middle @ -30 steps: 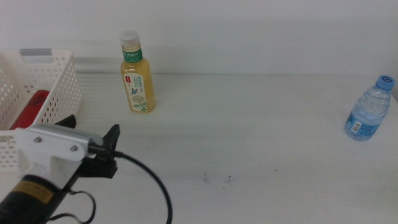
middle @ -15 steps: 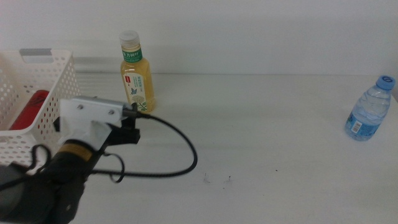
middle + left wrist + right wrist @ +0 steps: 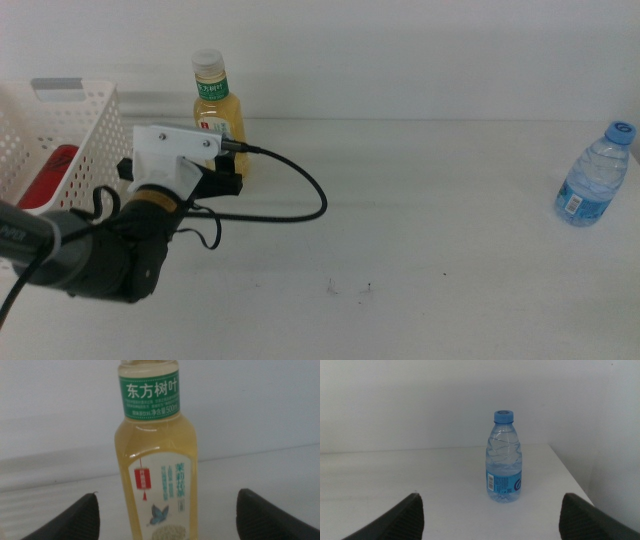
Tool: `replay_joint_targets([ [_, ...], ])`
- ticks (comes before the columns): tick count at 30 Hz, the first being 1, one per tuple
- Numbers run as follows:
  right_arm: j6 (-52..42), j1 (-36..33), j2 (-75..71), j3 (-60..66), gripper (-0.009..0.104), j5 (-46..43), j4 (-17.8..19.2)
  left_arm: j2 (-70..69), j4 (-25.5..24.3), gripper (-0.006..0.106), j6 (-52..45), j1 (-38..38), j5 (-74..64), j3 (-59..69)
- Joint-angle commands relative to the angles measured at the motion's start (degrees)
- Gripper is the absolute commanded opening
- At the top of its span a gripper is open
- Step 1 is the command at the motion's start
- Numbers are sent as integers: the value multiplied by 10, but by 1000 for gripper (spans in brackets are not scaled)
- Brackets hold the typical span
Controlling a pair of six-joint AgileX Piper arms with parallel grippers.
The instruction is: Use arms to grab the bottles and put them into the dustbin to the left of the table.
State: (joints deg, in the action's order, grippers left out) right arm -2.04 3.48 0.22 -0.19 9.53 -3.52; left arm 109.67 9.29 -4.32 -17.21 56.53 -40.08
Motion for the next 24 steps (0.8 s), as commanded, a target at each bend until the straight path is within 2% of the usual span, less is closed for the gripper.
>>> replay_joint_targets([
  [1,-4,0,-2,2,93,-5,3,6,-8,94,3,8,-16,-21],
  [5,-4,0,-2,2,93,-5,3,20,-9,94,3,15,-19,-44],
  [14,-4,0,-2,2,93,-5,3,53,-59,94,37,34,-18,-71],
  [24,-4,0,-2,2,93,-5,3,92,-63,94,43,35,-24,-123],
])
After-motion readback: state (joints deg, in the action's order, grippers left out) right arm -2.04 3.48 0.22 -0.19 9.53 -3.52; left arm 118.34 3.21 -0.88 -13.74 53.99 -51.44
